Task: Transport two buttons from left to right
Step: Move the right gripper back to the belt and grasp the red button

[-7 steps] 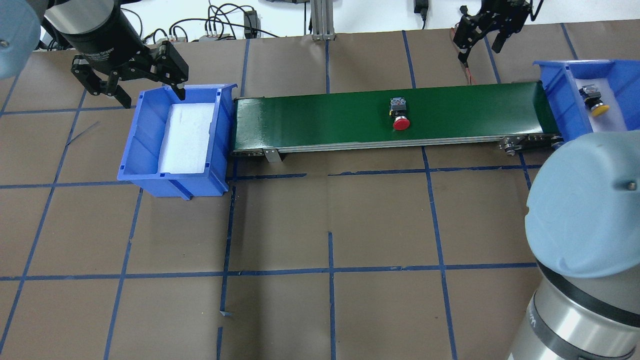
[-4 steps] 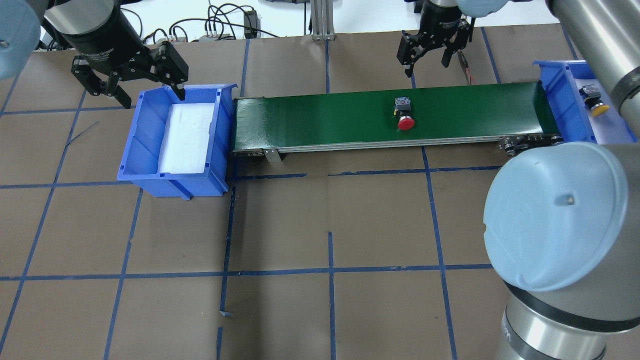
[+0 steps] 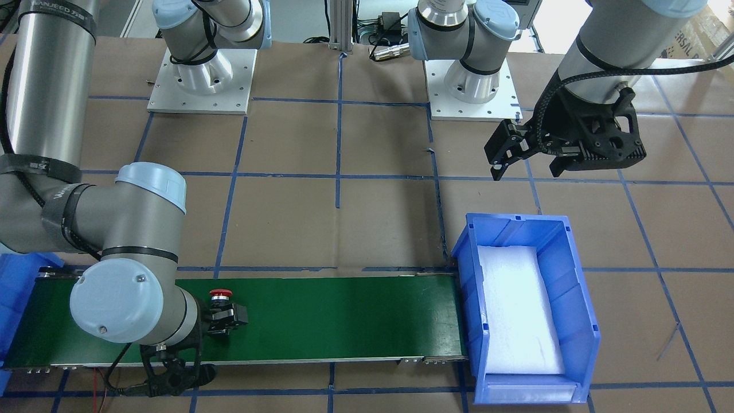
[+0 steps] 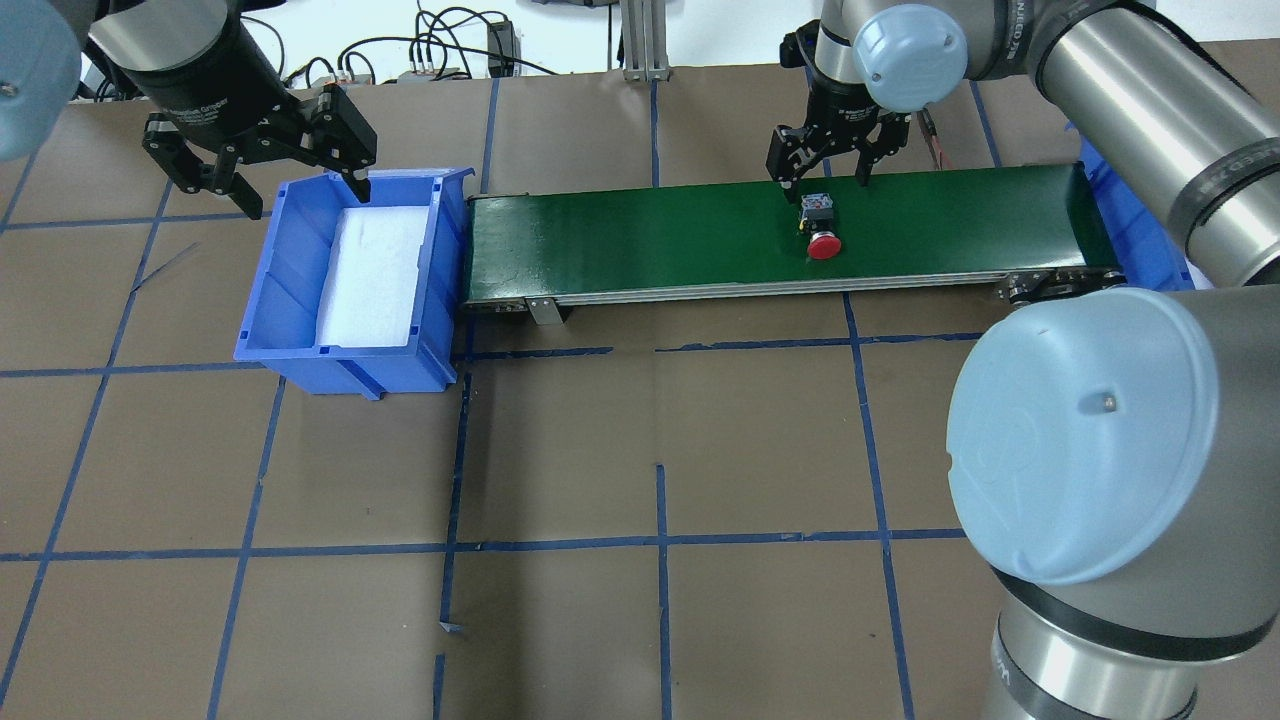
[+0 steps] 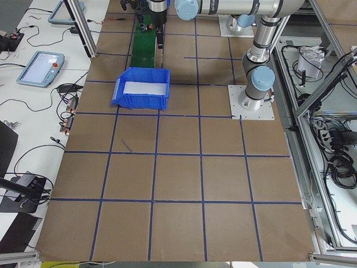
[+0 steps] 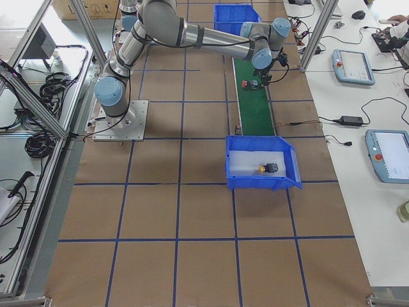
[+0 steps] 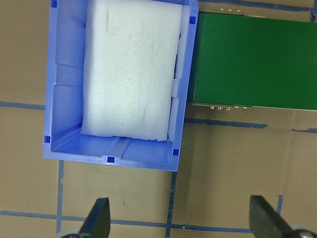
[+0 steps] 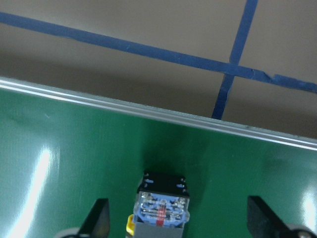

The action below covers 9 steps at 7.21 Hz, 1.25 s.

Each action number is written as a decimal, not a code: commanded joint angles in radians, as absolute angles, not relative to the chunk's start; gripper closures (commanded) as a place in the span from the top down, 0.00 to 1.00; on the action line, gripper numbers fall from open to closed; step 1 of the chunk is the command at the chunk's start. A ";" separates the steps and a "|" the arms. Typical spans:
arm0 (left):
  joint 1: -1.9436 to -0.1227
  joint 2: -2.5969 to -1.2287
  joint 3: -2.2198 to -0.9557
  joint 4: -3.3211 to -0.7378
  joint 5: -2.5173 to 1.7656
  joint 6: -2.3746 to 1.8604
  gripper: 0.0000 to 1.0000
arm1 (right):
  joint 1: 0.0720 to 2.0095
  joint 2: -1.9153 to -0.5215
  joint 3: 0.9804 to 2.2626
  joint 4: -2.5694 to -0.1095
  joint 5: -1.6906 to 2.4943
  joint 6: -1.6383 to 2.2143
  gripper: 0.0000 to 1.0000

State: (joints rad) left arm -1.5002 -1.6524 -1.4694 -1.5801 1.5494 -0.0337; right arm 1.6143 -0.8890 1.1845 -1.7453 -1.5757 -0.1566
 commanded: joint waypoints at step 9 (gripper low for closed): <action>-1.502 -1.664 -1.459 -1.577 1.546 -0.034 1.00 | 1.384 -0.946 1.005 -1.573 -1.634 -0.261 0.09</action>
